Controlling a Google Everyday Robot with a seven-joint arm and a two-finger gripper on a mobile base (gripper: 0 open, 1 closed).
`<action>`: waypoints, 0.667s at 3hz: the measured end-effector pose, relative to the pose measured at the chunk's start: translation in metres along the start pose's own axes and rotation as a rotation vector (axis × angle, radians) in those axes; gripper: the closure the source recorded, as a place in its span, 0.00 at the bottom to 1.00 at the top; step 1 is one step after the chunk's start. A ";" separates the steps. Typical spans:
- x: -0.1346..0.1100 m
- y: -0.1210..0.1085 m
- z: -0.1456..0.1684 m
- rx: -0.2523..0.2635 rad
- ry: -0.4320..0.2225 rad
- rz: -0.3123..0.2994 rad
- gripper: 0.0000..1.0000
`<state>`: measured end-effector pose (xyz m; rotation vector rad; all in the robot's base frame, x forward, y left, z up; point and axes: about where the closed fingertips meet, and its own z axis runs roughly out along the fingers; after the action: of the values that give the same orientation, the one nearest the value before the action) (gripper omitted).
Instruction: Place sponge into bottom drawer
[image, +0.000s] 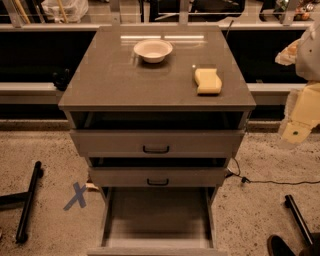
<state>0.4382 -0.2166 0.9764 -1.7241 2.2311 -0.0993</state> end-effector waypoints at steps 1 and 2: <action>0.000 0.000 0.000 0.000 0.000 0.000 0.00; 0.004 -0.044 0.028 0.056 -0.102 0.152 0.00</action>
Offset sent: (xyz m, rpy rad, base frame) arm 0.0987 -0.0374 -0.0407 0.2607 -0.1142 -0.3064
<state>0.4861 -0.2285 0.9599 -1.4916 2.2529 -0.0372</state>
